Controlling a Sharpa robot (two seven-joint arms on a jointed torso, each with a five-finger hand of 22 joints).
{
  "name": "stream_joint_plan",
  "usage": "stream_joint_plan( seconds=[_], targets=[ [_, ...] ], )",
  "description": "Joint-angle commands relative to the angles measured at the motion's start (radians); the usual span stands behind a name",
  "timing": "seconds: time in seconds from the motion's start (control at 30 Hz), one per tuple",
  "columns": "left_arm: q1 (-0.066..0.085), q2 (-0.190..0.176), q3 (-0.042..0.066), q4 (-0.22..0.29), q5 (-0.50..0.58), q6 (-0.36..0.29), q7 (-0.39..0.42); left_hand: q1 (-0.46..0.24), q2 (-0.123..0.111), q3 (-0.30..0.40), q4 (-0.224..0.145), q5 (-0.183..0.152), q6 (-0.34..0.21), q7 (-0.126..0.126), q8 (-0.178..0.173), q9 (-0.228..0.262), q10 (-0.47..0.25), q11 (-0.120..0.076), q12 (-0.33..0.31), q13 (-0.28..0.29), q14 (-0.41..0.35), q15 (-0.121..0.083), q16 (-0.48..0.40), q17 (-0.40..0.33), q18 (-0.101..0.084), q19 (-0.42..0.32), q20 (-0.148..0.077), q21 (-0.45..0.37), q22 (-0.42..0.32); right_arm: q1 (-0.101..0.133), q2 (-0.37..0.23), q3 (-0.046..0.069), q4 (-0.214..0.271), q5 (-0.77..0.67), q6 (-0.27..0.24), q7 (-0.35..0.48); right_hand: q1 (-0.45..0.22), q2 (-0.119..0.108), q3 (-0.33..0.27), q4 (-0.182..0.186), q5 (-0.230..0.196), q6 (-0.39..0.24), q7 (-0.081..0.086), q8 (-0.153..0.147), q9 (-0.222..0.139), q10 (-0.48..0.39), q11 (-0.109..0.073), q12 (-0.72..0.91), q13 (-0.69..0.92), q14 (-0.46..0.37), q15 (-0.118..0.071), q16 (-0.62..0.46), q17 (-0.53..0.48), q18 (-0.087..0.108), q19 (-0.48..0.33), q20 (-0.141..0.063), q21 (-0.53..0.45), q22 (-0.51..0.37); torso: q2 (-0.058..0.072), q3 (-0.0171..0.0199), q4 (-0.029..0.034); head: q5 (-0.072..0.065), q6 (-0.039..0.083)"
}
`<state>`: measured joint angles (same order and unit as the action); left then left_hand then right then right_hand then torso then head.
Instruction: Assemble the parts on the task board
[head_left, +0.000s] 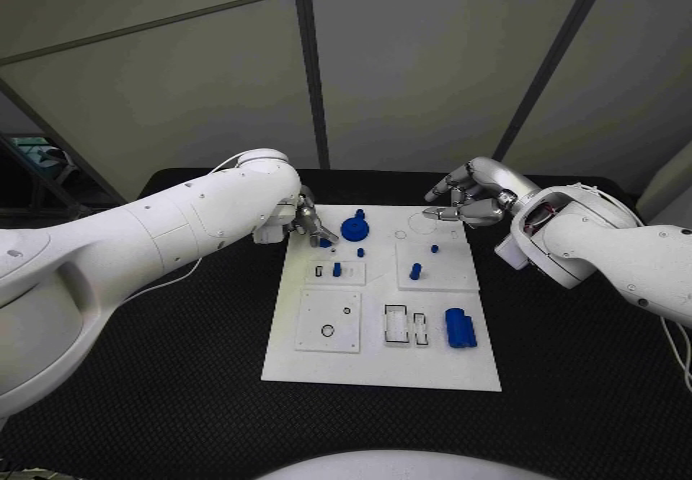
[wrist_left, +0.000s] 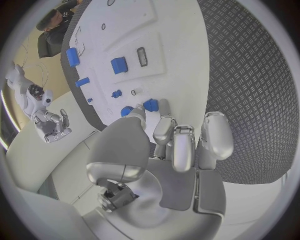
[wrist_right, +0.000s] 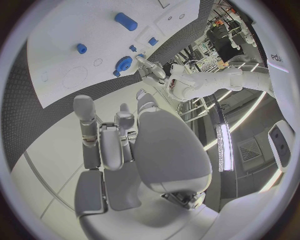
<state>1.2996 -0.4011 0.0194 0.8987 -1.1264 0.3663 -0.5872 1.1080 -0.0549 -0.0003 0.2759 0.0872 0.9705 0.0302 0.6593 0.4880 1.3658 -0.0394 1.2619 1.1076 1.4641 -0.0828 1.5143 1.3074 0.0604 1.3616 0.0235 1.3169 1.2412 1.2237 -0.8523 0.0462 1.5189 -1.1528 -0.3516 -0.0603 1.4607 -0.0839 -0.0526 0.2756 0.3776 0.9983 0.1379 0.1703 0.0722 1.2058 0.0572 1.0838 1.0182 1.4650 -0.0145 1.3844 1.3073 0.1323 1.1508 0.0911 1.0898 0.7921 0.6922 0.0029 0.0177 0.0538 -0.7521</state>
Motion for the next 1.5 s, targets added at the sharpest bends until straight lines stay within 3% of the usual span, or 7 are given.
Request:
stream_joint_plan(
  seconds=[0.03,0.47,0.73,1.17,1.4,1.47,1.5],
  targets=[
    [0.001,0.005,0.0,-0.004,-0.036,0.02,-0.02,0.004,0.009,-0.008,0.0,0.0,0.008,-0.003,0.006,-0.001,0.01,0.0,0.006,0.005,0.085,-0.008,0.006,0.181,0.022,0.009,0.001,0.007,0.004,0.001,0.001,0.001,0.0,0.001,0.006,0.003,-0.002,0.0,0.001,0.003,0.004,0.004,-0.002,0.003,0.001,0.001,-0.007,-0.005,-0.001,0.042,-0.007,-0.005,0.01,0.017,-0.005,-0.002,-0.004,-0.002,0.0,0.0,0.0,-0.001,-0.001],
    [0.002,0.019,0.0,-0.004,-0.043,0.023,-0.024,0.014,0.016,-0.015,-0.003,0.0,0.013,-0.006,0.015,0.0,0.016,-0.003,0.011,0.011,0.085,-0.01,0.007,0.182,0.021,0.014,-0.002,0.012,0.012,0.001,0.003,0.001,-0.001,0.001,0.006,0.003,-0.002,0.0,0.001,0.003,0.004,0.004,-0.002,0.003,0.001,0.001,-0.007,-0.005,-0.001,0.042,-0.007,-0.005,0.01,0.017,-0.005,-0.002,-0.004,-0.002,0.0,0.0008,0.0004,0.001,-0.003],
    [0.002,0.018,0.0,-0.002,-0.042,0.015,-0.018,0.107,0.069,0.028,-0.053,0.004,0.002,-0.011,0.025,-0.006,0.017,-0.008,0.011,0.009,0.085,-0.015,0.007,0.181,0.021,0.014,-0.006,0.012,0.015,0.001,0.004,0.001,-0.002,0.001,0.007,0.003,-0.002,0.0,0.001,0.003,0.004,0.004,-0.002,0.003,0.001,0.001,-0.007,-0.005,-0.001,0.042,-0.007,-0.005,0.01,0.017,-0.005,-0.002,-0.004,-0.002,-0.001,-0.0001,0.0007,0.001,-0.004],
    [0.002,0.002,0.0,0.012,-0.01,-0.004,-0.012,0.159,0.101,0.105,-0.096,0.007,-0.022,-0.009,0.017,-0.025,0.006,-0.007,-0.002,-0.008,0.085,-0.015,0.006,0.18,0.023,0.007,-0.008,0.001,0.008,0.001,0.003,0.001,-0.003,0.001,0.01,0.003,-0.001,0.003,0.002,0.004,0.005,0.004,-0.003,0.004,0.001,0.002,-0.007,-0.004,-0.001,0.043,-0.008,-0.005,0.011,0.017,-0.004,-0.003,-0.005,-0.003,-0.002,-0.0004,0.0013,0.003,-0.001],
    [0.002,-0.015,0.0,0.029,0.016,-0.022,-0.004,0.166,0.095,0.172,-0.104,0.01,-0.038,-0.004,0.0,-0.043,-0.006,-0.003,-0.015,-0.024,0.084,-0.012,0.005,0.178,0.025,0.001,-0.006,-0.008,0.001,0.001,0.002,0.001,-0.003,0.001,0.011,0.003,0.0,0.004,0.003,0.004,0.009,0.003,-0.003,0.005,0.0,0.002,-0.008,-0.004,-0.002,0.043,-0.008,-0.006,0.01,0.017,-0.003,-0.003,-0.006,-0.003,-0.002,-0.0011,0.0025,0.005,0.003],
    [0.002,-0.024,0.001,0.038,0.03,-0.024,-0.001,0.161,0.076,0.233,-0.107,0.01,-0.042,0.0,-0.008,-0.054,-0.014,0.001,-0.021,-0.031,0.083,-0.01,0.003,0.175,0.027,-0.004,-0.003,-0.015,-0.004,0.001,0.001,0.001,-0.004,0.001,0.012,0.003,0.001,0.004,0.003,0.004,0.011,0.003,-0.003,0.005,0.0,0.002,-0.008,-0.004,-0.002,0.043,-0.008,-0.006,0.01,0.017,-0.002,-0.003,-0.006,-0.004,-0.002,-0.0008,0.0026,0.005,0.003],
    [0.002,-0.027,0.001,0.042,0.035,-0.023,0.0,0.145,0.054,0.292,-0.105,0.009,-0.037,0.003,-0.01,-0.061,-0.018,0.003,-0.023,-0.035,0.082,-0.005,0.002,0.172,0.027,-0.007,-0.001,-0.019,-0.005,0.001,0.001,0.001,-0.004,0.001,0.012,0.003,0.001,0.004,0.003,0.004,0.012,0.003,-0.003,0.005,0.0,0.002,-0.008,-0.004,-0.002,0.043,-0.008,-0.006,0.01,0.017,-0.002,-0.003,-0.006,-0.004,-0.002,-0.0008,0.0029,0.005,0.003]
  ],
)
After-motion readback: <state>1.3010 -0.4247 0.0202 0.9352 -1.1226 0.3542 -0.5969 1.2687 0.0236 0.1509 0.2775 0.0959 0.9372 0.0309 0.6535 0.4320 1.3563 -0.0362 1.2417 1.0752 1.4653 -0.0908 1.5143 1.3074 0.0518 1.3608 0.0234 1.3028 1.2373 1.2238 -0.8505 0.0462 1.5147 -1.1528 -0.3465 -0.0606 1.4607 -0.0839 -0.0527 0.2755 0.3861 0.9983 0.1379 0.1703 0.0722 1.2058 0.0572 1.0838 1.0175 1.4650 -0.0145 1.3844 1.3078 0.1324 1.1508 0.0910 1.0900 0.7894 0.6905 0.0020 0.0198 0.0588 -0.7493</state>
